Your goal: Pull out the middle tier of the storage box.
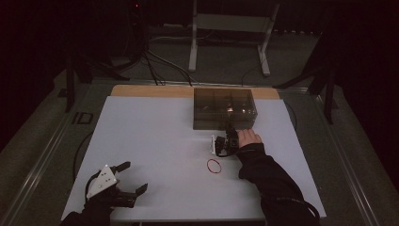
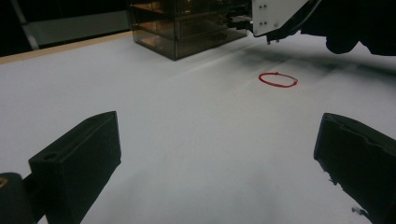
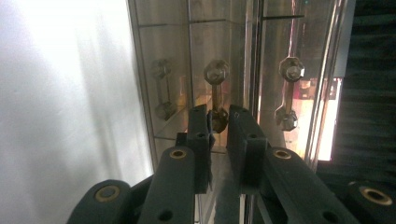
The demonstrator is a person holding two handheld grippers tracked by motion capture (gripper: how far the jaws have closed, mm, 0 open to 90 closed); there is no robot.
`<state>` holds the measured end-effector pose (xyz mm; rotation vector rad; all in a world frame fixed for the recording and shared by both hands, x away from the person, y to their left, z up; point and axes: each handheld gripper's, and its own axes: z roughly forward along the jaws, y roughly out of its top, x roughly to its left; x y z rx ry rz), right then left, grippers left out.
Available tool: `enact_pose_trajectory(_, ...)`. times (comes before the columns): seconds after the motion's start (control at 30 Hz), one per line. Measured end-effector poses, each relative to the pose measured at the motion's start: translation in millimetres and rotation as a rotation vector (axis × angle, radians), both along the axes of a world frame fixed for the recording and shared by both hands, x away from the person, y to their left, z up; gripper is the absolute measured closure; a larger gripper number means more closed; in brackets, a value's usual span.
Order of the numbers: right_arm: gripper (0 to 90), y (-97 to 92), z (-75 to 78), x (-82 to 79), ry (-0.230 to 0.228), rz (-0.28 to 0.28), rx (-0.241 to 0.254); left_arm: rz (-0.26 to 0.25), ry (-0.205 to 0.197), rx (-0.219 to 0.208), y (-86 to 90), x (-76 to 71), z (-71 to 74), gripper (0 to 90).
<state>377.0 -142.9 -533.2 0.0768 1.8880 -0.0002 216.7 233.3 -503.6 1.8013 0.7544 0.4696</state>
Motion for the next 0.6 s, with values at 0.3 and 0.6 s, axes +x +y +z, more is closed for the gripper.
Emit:
enact_pose_trajectory(0.3,80.4,-2.2,1.0,-7.5,0.007,0.009,0.003,-0.001,-0.001,0.003,-0.1,-0.2,0.1,2.2)
enact_pose_trajectory(0.6,80.2,-3.5,1.1,-9.6,0.008,0.012,0.014,-0.001,-0.001,0.006,-0.5,-0.2,0.1,2.2)
